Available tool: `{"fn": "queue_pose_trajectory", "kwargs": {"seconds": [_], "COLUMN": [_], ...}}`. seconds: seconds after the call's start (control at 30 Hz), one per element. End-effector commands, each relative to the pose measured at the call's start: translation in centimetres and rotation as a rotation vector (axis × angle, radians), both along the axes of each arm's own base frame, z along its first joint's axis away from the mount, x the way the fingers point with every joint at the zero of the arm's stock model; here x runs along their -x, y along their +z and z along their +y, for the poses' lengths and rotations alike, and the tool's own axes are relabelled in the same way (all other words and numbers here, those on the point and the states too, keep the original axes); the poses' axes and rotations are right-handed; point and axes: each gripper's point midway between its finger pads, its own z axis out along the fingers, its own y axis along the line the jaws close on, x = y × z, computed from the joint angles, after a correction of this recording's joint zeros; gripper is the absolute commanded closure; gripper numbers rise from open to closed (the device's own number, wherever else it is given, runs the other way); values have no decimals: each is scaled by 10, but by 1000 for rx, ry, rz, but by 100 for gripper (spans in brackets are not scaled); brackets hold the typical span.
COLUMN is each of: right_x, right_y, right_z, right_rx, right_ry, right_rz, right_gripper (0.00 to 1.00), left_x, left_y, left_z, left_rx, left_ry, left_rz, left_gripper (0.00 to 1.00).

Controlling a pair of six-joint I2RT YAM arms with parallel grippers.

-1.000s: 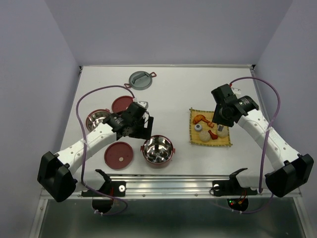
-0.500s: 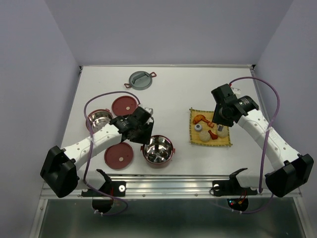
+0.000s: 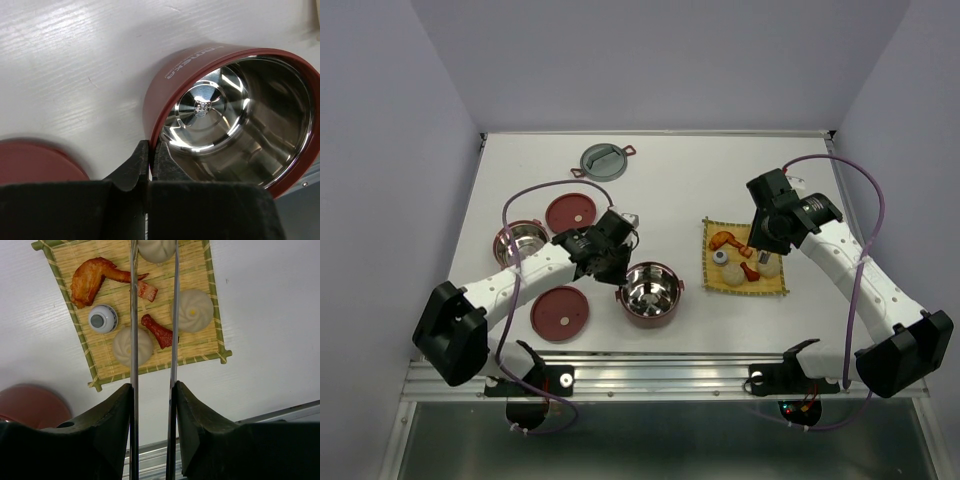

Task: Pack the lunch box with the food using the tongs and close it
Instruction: Move the packing box to the center of the board.

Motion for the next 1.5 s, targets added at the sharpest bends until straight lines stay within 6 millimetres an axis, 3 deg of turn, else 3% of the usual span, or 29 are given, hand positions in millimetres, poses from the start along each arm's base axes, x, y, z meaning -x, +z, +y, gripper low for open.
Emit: {"fn": "queue_pose_trajectory", "kwargs": {"seconds": [0.0, 0.27, 0.3, 0.37, 0.43, 0.47, 0.57, 0.7, 0.87, 1.0, 1.07, 1.17, 1.2, 1.33, 1.4, 1.47], "right_x": [-10, -6, -5, -5, -4, -3, -2, -6, -20, -31, -34, -37, -37, -37, -36, -34], "right_y": [15, 19, 20, 23, 27, 28, 34, 46, 68, 81, 85, 89, 94, 99, 93, 86], "right_z": [1, -1, -2, -2, -2, -2, 0, 7, 25, 49, 61, 94, 102, 135, 147, 159], "right_rx": [-20, -23, -25, -26, -31, -32, -45, -83, -153, -191, -209, -239, -242, -256, -251, -250], "right_ry": [0, 0, -2, 1, 5, 8, 20, 46, 96, 156, 181, 245, 263, 319, 352, 378], "right_rz": [-76, -85, -88, -95, -101, -105, -110, -139, -186, -215, -223, -236, -246, -266, -248, -226], "right_gripper": [72, 72, 72, 72, 72, 72, 72, 72, 73, 73, 73, 73, 73, 73, 72, 72], "left_x": [-24, -84, -98, -113, -136, -136, -163, -170, -167, -161, -159, -158, -156, -156, -161, -164], "left_y": [18, 32, 45, 39, 54, 42, 55, 48, 46, 48, 48, 58, 56, 83, 90, 111], "left_z": [-15, -30, -36, -41, -57, -54, -63, -73, -79, -83, -82, -77, -73, -56, -37, -12], "left_rx": [35, -10, 5, -12, 3, -32, -49, -46, -25, -2, -3, 6, -1, 28, 19, 63], "left_ry": [29, 154, 169, 179, 179, 175, 185, 149, 114, 83, 82, 104, 114, 163, 217, 271], "left_rz": [-72, -159, -193, -188, -226, -208, -253, -240, -221, -208, -205, -227, -229, -282, -299, -327], "left_gripper": [100, 100, 100, 100, 100, 100, 100, 100, 80, 51, 29, 18, 18, 18, 18, 18]}}
